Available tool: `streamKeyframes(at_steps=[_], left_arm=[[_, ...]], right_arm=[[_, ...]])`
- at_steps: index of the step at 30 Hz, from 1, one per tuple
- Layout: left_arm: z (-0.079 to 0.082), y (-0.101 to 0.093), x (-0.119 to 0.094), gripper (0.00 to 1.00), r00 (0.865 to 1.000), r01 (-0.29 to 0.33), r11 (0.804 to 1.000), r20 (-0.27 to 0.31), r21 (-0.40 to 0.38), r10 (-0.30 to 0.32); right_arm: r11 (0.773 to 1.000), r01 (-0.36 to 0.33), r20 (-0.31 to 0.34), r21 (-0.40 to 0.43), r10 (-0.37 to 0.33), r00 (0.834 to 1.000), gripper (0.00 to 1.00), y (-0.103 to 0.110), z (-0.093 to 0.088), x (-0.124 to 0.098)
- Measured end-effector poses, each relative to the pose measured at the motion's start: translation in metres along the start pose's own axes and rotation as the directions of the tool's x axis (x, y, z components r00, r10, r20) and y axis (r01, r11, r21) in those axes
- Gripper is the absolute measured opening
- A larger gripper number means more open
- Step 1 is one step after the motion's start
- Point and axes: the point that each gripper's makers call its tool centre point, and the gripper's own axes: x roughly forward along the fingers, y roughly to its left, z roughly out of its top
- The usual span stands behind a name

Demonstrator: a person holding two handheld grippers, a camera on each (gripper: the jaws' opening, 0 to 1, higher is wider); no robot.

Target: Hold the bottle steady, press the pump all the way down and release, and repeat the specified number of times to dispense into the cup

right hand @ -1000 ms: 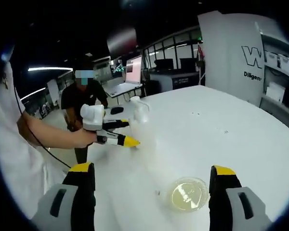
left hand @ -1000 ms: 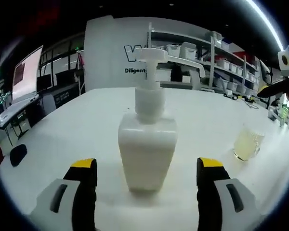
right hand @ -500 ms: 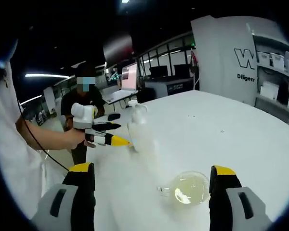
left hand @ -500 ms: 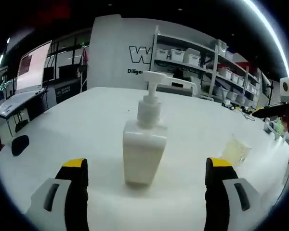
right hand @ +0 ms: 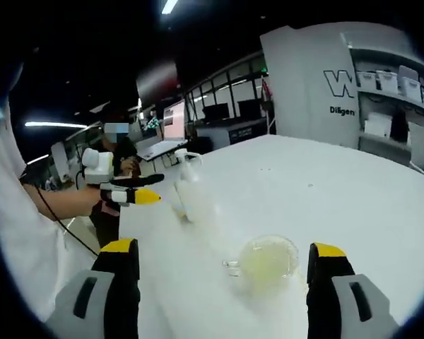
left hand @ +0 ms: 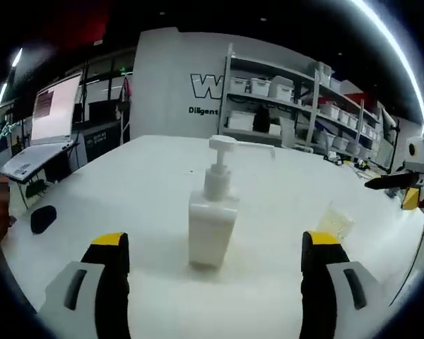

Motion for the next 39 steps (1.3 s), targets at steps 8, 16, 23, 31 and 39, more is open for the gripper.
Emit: streamKeyframes(at_steps=[8, 16, 23, 31, 39], left_arm=[[0.008, -0.007, -0.001, 0.99, 1.000, 0.018, 1.000, 0.013, 0.007, -0.018], [0.005, -0.008, -0.005, 0.99, 1.000, 0.020, 1.000, 0.001, -0.004, -0.020], [0.006, -0.009, -0.011, 0.99, 1.000, 0.022, 1.000, 0.001, -0.011, -0.022], [0.010, -0.012, -0.017, 0.99, 1.000, 0.030, 1.000, -0.001, -0.007, -0.030], [0.008, -0.014, -0.020, 0.99, 0.999, 0.031, 1.000, -0.012, -0.001, -0.031]], right_arm=[[1.000, 0.026, 0.020, -0.014, -0.026, 0.999, 1.00, -0.003, 0.002, -0.005], [1.000, 0.014, 0.006, -0.008, -0.014, 1.000, 1.00, 0.002, -0.003, -0.006], [1.000, 0.013, 0.002, -0.003, -0.013, 1.000, 1.00, 0.006, -0.007, -0.011], [1.000, 0.025, 0.007, 0.014, -0.025, 1.000, 1.00, 0.009, -0.015, -0.016], [1.000, 0.014, 0.007, 0.006, -0.015, 1.000, 1.00, 0.014, -0.017, -0.016]])
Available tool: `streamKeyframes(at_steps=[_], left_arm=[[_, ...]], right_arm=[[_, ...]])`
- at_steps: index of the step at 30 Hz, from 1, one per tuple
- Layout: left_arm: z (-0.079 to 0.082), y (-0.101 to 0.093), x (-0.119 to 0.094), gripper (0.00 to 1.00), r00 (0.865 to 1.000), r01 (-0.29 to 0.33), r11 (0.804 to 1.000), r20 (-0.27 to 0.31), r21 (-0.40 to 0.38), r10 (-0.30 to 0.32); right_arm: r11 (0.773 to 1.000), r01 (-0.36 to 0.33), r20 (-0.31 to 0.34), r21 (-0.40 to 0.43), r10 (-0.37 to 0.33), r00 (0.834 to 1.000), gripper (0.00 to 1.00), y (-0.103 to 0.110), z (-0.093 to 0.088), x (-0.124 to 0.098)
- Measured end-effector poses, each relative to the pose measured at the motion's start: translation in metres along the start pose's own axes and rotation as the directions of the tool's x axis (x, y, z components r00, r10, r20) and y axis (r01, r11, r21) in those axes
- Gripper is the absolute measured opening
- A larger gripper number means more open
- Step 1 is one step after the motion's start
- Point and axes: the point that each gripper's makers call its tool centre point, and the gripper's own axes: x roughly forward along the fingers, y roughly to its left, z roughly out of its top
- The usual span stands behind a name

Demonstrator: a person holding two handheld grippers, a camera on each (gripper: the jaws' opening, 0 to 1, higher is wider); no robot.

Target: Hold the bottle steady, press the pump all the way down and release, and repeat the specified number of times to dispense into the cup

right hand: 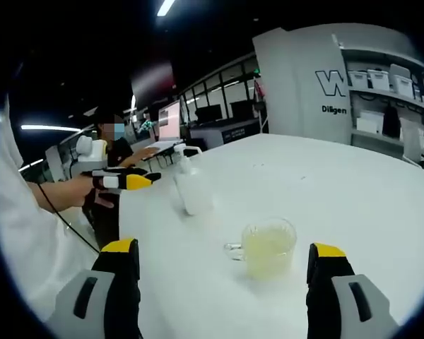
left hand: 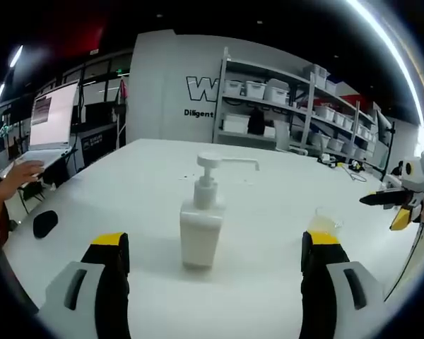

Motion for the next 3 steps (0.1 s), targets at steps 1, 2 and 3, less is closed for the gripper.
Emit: streamKeyframes(at_steps=[1, 2, 3], left_arm=[[0.0011, -0.0003, -0.0019, 0.99, 1.000, -0.001, 1.000, 0.003, -0.001, 0.001], [0.0016, -0.0002, -0.0028, 0.99, 1.000, -0.002, 1.000, 0.007, 0.002, 0.002], [0.0013, 0.0008, -0.0034, 0.99, 1.000, -0.004, 1.000, 0.009, 0.001, 0.004]], right_arm=[[1.000, 0.011, 0.010, 0.001, -0.011, 1.000, 1.00, -0.0002, 0.0018, 0.0007], [1.000, 0.006, 0.008, -0.009, -0.006, 1.000, 1.00, 0.0008, 0.0015, 0.0009], [1.000, -0.008, 0.000, 0.015, 0.008, 1.000, 1.00, 0.0030, -0.0003, 0.0008]])
